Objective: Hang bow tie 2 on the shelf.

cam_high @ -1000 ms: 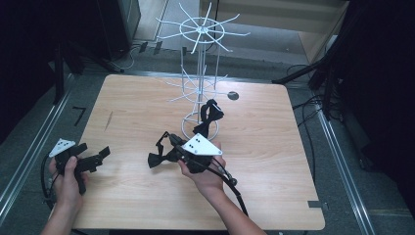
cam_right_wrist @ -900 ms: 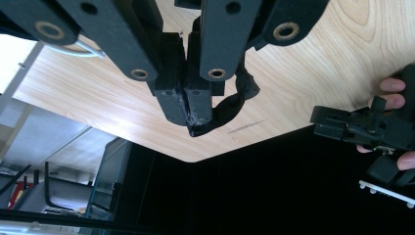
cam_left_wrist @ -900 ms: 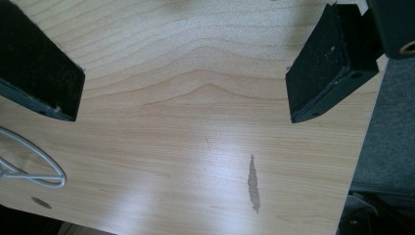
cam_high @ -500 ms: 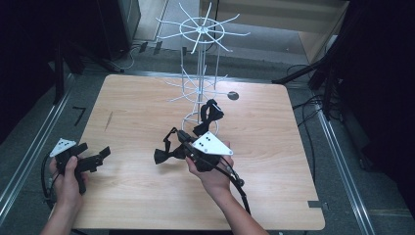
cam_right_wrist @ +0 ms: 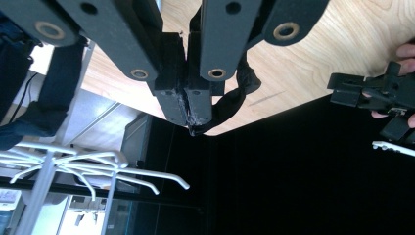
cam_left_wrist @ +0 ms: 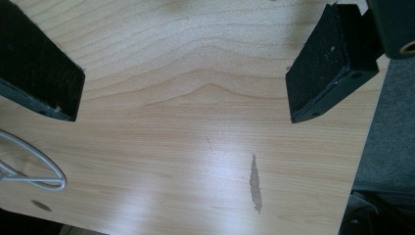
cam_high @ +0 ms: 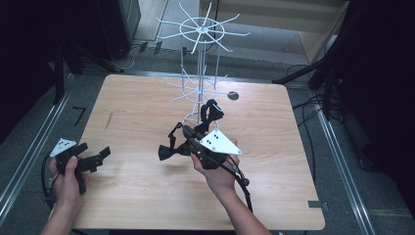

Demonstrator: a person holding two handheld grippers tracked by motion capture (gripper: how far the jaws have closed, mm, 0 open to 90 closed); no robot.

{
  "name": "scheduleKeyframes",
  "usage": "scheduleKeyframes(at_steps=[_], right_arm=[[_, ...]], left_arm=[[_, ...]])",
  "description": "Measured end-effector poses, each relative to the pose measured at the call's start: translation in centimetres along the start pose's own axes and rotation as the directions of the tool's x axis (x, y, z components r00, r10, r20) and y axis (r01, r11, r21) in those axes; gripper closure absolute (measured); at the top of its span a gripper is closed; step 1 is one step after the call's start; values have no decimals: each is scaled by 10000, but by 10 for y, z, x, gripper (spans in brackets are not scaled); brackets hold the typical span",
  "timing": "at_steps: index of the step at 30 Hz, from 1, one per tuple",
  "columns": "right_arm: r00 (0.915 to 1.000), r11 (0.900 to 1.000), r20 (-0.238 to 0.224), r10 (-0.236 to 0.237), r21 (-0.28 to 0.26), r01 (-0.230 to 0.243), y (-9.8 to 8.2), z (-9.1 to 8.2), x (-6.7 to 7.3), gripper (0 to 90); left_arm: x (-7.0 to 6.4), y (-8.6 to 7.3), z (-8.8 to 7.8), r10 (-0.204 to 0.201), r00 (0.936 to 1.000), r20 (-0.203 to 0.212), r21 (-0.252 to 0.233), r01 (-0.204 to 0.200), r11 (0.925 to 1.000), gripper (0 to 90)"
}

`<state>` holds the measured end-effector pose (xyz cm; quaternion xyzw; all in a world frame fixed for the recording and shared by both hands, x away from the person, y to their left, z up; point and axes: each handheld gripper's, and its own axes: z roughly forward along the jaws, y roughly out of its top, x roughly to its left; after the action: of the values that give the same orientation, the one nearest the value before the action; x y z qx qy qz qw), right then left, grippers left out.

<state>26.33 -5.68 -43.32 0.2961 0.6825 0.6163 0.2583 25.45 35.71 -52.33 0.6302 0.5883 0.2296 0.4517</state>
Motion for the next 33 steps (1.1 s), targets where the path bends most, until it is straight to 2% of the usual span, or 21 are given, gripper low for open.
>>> scheduleKeyframes(at_steps=[11,33], right_arm=[[9999,9997,115,24,-229,-21,7,-4,-3,896],[9986,9969,526,61,-790,-19,22,-12,-20,896]], left_arm=[[0,0,0,-3,10000,-5,6,3,10000,15],[0,0,0,21,10000,-9,21,-21,10000,15]])
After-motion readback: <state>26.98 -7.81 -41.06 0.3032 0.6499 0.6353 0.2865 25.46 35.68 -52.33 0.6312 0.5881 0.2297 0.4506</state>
